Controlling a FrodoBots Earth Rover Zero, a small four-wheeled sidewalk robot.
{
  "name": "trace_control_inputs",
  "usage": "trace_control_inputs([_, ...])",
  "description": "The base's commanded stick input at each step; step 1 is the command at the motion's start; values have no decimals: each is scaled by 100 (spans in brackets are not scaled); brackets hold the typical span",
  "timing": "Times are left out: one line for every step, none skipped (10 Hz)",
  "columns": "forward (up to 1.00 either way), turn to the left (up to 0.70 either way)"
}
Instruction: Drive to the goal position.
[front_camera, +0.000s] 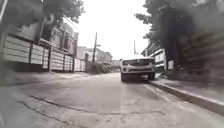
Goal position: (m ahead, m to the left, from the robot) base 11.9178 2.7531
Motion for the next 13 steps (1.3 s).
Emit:
trace_control_inputs([70, 0])
trace_control_inputs([70, 0])
trace_control_inputs([70, 0])
trace_control_inputs([70, 0])
trace_control_inputs([70, 0])
trace_control_inputs([70, 0])
trace_control_inputs([70, 0])
trace_control_inputs([70, 0])
trace_control_inputs([70, 0])
trace_control_inputs([70, 0])
trace_control_inputs([70, 0])
trace_control_inputs([70, 2])
trace_control_inputs([70, 2])
